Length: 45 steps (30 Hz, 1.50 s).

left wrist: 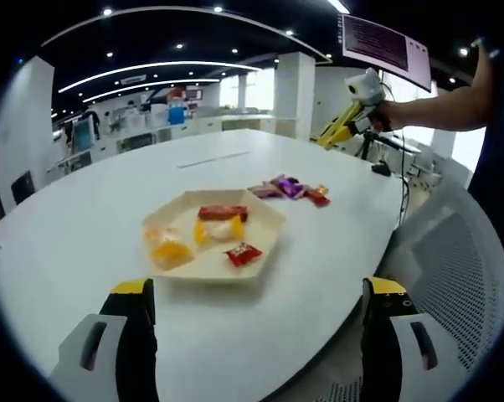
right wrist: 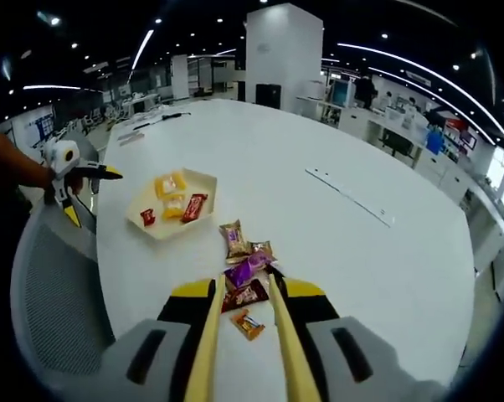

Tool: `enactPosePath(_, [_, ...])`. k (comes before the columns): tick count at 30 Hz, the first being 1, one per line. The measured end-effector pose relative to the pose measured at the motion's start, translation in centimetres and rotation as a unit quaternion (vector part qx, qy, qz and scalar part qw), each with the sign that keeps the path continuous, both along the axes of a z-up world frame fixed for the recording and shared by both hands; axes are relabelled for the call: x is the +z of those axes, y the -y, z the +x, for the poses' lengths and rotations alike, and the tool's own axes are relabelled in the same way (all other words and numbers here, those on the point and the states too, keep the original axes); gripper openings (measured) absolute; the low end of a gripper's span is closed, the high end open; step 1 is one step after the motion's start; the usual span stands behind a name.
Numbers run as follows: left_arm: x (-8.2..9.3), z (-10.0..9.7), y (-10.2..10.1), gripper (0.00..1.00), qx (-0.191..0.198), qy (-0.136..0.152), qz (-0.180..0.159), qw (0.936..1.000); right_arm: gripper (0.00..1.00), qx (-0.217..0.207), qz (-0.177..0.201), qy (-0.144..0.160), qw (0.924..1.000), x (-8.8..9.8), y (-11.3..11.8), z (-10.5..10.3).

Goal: Place the target food into the container with the food tongs after gripping and lifting it, then release it inside without dropping or visibly crushing the food.

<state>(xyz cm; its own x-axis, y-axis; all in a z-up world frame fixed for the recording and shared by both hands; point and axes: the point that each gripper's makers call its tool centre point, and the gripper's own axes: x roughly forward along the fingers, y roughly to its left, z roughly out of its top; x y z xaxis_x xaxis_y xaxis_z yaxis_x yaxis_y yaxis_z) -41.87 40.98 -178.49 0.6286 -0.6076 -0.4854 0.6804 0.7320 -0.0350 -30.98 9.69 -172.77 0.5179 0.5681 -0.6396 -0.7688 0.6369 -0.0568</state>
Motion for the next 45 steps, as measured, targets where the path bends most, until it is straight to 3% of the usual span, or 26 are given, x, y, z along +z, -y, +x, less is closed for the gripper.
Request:
enactPosePath(8, [0.0, 0.0, 0.0, 0.99, 0.002, -0.002, 0.001, 1.0, 0.29, 0.004, -0.008, 0.004, 1.0, -0.4, 1.0, 0.1])
enactPosePath(17, [0.0, 0.0, 0.0, 0.99, 0.002, 0.001, 0.004, 1.0, 0.29, 0.013, -0.016, 0.0, 0.9998, -2.2, 1.4, -0.2])
enactPosePath(28, [-0.2, 0.1, -0.4, 0.98, 0.01, -0.004, 0.012, 0.9999, 0.29, 0.043, -0.042, -0.019, 0.998, -6.3, 1.3, -0.6])
enactPosePath(36, [-0.9, -0.2, -0.2, 0.98, -0.002, -0.017, 0.022, 0.9996, 0.29, 0.07, -0.054, -0.023, 0.9958, -8.1, 1.0, -0.9])
enactPosePath(38, [-0.4, -0.4, 0.4, 0.99, -0.008, -0.022, -0.004, 0.9997, 0.29, 0.074, -0.051, -0.025, 0.9956, -8.5, 0.9, -0.9])
enactPosePath(45, [-0.7, -0.3, 0.1, 1.0, -0.003, -0.021, 0.01, 0.9997, 0.29, 0.095, -0.054, -0.026, 0.9937, -9.4, 0.4, -0.5])
